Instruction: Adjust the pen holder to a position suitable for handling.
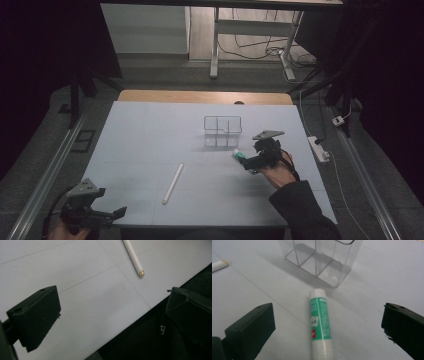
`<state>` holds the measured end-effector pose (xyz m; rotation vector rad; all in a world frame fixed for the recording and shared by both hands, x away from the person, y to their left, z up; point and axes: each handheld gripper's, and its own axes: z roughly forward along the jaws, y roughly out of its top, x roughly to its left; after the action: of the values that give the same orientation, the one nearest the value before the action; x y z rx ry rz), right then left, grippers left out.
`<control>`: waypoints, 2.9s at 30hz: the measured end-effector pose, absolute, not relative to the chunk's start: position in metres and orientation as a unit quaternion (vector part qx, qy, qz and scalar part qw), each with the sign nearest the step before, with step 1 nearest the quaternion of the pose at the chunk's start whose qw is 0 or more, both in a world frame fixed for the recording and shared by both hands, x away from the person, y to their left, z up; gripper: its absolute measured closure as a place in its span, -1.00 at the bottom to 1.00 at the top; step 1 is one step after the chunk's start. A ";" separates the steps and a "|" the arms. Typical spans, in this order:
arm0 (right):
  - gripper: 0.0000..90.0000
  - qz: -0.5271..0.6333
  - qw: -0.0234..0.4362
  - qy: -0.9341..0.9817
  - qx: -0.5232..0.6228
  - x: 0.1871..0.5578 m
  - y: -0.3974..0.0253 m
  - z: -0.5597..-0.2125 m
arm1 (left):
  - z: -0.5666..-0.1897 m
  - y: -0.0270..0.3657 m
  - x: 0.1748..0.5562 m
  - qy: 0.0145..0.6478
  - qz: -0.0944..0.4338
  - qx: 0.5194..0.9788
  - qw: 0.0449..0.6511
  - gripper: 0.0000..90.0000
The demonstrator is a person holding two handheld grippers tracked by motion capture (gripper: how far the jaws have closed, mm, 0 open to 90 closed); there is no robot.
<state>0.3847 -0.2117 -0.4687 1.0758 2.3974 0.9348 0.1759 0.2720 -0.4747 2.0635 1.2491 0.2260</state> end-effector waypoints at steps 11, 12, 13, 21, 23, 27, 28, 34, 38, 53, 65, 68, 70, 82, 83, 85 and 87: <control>-0.93 0.301 0.182 0.851 0.390 0.415 -0.204 -0.482 | -0.475 0.271 0.176 0.482 0.086 0.798 0.352 -1.00; -0.85 0.302 0.185 0.849 0.392 0.417 -0.204 -0.482 | -0.475 0.271 0.176 0.482 0.086 0.798 0.352 -1.00; -0.78 0.301 0.188 0.849 0.392 0.419 -0.204 -0.482 | -0.475 0.271 0.176 0.482 0.086 0.798 0.352 -1.00; 0.22 0.293 0.171 0.849 0.405 0.443 -0.207 -0.479 | -0.475 0.272 0.177 0.481 0.084 0.799 0.351 -1.00; 0.42 0.287 0.169 0.848 0.412 0.451 -0.207 -0.481 | -0.475 0.272 0.177 0.482 0.084 0.799 0.350 -1.00; 0.86 0.292 0.149 0.847 0.418 0.466 -0.205 -0.485 | -0.475 0.272 0.177 0.483 0.083 0.798 0.351 -1.00; 0.94 0.292 0.146 0.847 0.418 0.469 -0.203 -0.486 | -0.475 0.272 0.177 0.483 0.083 0.798 0.351 -1.00; 1.00 0.279 0.143 0.852 0.420 0.480 -0.192 -0.494 | -0.475 0.272 0.177 0.483 0.082 0.798 0.350 -1.00; 1.00 0.265 0.153 0.857 0.414 0.480 -0.185 -0.497 | -0.475 0.272 0.178 0.483 0.082 0.799 0.349 -1.00; 1.00 0.273 0.141 0.871 0.383 0.477 -0.154 -0.500 | -0.476 0.272 0.179 0.484 0.079 0.799 0.348 -0.99; 0.99 0.272 0.152 0.878 0.364 0.478 -0.138 -0.503 | -0.475 0.272 0.179 0.484 0.080 0.799 0.348 -0.99; 0.97 0.269 0.160 0.880 0.358 0.476 -0.141 -0.499 | -0.475 0.272 0.178 0.483 0.081 0.799 0.350 -0.99; 0.85 0.276 0.158 0.879 0.356 0.474 -0.144 -0.495 | -0.475 0.273 0.178 0.482 0.081 0.798 0.352 -0.99; 0.16 0.307 0.129 0.875 0.351 0.455 -0.170 -0.468 | -0.475 0.273 0.177 0.481 0.081 0.797 0.356 -0.99; 0.11 0.308 0.126 0.875 0.350 0.453 -0.172 -0.467 | -0.475 0.273 0.177 0.481 0.081 0.797 0.357 -0.99; -0.03 0.309 0.122 0.876 0.349 0.448 -0.175 -0.464 | -0.475 0.273 0.177 0.481 0.081 0.796 0.357 -0.99; -0.17 0.310 0.125 0.877 0.347 0.444 -0.178 -0.462 | -0.474 0.273 0.177 0.481 0.082 0.796 0.358 -0.99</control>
<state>0.4442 -0.1779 -0.4620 1.0099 2.5545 0.9030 0.1771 0.2726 -0.4745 2.0556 1.2405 0.2104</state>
